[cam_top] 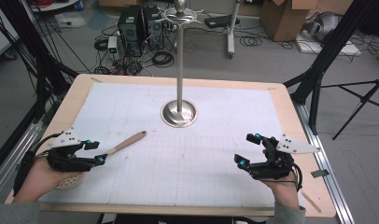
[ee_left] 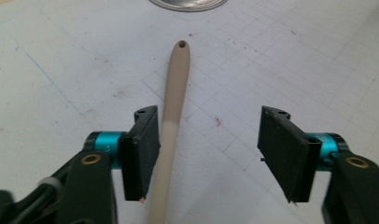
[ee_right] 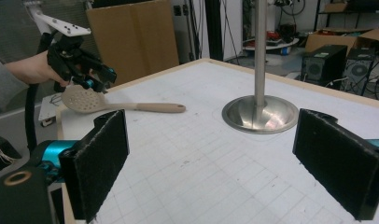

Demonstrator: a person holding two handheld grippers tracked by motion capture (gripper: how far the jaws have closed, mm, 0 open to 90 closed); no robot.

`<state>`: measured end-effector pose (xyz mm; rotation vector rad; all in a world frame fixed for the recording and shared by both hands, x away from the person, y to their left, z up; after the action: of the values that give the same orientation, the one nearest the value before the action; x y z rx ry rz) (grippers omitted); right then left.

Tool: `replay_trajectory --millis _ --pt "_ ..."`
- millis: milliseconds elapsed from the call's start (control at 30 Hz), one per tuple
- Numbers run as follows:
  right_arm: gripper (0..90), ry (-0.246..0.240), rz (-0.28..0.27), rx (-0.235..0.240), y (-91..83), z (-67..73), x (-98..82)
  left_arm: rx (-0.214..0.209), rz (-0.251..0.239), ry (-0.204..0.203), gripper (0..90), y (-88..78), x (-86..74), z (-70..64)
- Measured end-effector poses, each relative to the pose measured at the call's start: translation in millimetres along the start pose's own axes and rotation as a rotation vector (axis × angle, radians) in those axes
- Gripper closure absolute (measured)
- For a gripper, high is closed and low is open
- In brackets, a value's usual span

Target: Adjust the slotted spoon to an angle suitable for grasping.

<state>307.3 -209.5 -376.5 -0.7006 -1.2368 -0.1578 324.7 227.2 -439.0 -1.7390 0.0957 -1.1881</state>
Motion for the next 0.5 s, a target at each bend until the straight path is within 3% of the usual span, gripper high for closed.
replay_trajectory --millis 100,200,500 --pt "9.6 -0.010 0.014 -0.006 2.1 0.2 -0.9 -0.025 -0.007 0.025 28.3 -4.0 -4.8 3.1" --pt "9.6 -0.012 0.017 -0.004 2.9 1.1 -0.9 -0.046 -0.010 0.020 20.7 -8.1 -8.4 6.2" --pt "9.6 -0.018 0.019 0.005 3.7 2.5 -1.3 -0.067 0.005 0.046 14.9 -8.2 -15.7 14.1"
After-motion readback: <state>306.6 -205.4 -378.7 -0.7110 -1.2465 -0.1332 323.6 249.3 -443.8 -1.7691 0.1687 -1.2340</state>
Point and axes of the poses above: each handheld gripper's, and its own axes: y roughly forward along the jaws, x roughly out of its top, z roughly to its left, the point moved 10 cm from there along y, roughly forward along the jaws, and after that the axes turned 13 degrees about z, right-handed, at the moved point
